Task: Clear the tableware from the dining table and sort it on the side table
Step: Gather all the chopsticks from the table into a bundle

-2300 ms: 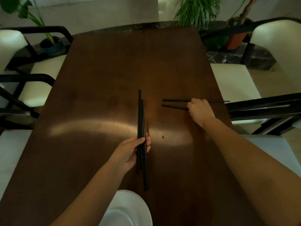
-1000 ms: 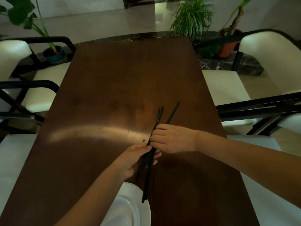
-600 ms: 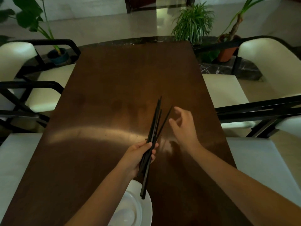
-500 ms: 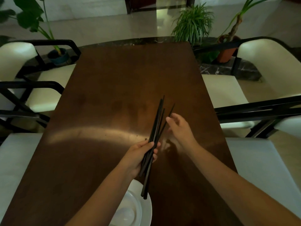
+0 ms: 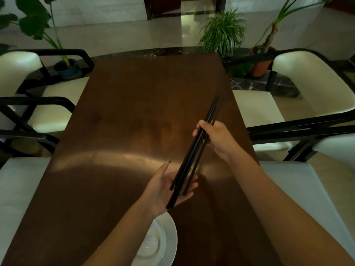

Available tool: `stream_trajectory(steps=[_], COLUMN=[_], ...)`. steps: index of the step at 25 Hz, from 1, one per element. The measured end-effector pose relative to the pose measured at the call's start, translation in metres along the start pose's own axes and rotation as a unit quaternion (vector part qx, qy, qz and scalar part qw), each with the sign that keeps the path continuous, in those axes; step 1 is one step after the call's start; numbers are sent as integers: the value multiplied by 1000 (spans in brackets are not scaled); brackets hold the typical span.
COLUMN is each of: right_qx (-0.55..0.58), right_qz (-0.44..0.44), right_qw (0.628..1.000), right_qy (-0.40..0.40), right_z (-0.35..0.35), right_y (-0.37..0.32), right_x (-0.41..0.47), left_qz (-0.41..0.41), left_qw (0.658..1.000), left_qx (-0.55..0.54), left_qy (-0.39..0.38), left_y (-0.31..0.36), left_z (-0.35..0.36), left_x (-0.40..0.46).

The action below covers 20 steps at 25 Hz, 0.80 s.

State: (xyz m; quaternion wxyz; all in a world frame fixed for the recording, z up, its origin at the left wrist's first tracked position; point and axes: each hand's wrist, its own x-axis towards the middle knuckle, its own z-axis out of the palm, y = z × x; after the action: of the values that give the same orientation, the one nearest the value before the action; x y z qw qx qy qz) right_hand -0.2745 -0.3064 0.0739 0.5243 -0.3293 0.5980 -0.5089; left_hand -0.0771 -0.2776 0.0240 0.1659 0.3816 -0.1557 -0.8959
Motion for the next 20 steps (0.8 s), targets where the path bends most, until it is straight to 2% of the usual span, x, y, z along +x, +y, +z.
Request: stream_trajectory(steps=[2, 4, 6, 11, 13, 15, 18, 20], right_qx=[16, 20, -1, -47, 71, 173, 154, 166], right_qz=[-42, -80, -105, -129, -110, -108, -127, -138], right_qw=[999, 996, 993, 987, 990, 976, 970, 965], right_qy=[14, 31, 46, 80, 56, 72, 137, 148], right_z=[-4, -5, -2, 8, 18, 32, 41, 40], right_y=[-18, -33, -40, -47, -47, -43, -27, -18], right_x=[0, -1, -3, -13, -15, -14, -10, -8], left_qz=[37, 98, 144, 166, 159, 144, 139, 143], left_qw=[993, 967, 946, 938, 938, 942, 933, 926], left_qx=[-114, -230, -288, -291, -285, -262, -292, -308], left_qy=[25, 40, 38, 93, 119, 153, 159, 166], left_y=[-11, -14, -7, 11, 12, 8, -2, -5], left_z=[-4, 1, 14, 31, 36, 41, 44, 42], left_x=[-2, 1, 3, 9, 13, 18, 22, 26])
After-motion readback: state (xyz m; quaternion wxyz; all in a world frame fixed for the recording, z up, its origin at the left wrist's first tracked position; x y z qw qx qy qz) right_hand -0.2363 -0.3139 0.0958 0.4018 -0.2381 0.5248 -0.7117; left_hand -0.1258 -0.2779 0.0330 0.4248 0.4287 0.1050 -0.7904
